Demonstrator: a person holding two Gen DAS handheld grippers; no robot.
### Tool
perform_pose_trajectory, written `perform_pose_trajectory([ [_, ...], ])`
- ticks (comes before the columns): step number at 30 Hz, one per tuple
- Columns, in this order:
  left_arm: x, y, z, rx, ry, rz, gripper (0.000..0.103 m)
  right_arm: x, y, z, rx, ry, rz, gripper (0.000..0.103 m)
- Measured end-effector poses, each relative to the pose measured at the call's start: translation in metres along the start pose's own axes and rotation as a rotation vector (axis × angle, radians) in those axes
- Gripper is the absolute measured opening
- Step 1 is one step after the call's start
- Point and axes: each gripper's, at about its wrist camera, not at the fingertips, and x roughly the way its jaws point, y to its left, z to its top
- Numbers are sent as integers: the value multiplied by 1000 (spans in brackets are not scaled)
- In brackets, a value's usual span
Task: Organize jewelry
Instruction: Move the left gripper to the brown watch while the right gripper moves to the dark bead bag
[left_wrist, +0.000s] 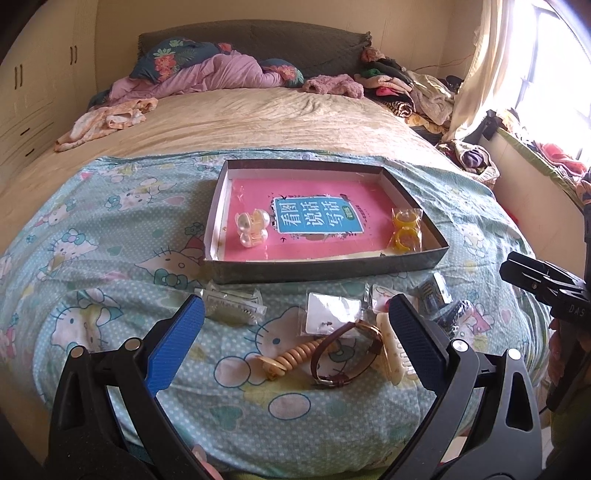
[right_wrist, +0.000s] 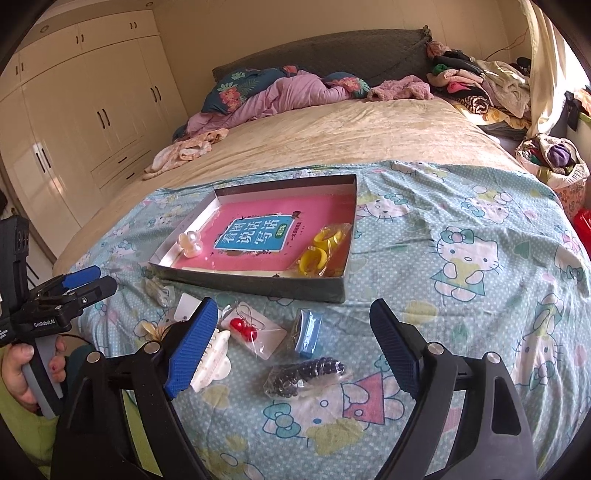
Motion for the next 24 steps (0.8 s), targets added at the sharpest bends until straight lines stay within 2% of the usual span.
perform_pose_trajectory([
  [12,11,-9,-36,54,93,-18,93,4,-3,-20,5,55,9,83],
  [16,15,-12,-44,41,126,-52,91,7,-5,-28,11,79,9,83],
  [17,17,-13,-46,39,134,-62,87,9,-5,-30,14,86,10,83],
  [20,24,-13,-51,13,170,-106,66,12,-5,-35,18,103,16,83],
  [24,33,-11,-56,-7,203,-126,41,14,-4,-41,17,116,26,83],
])
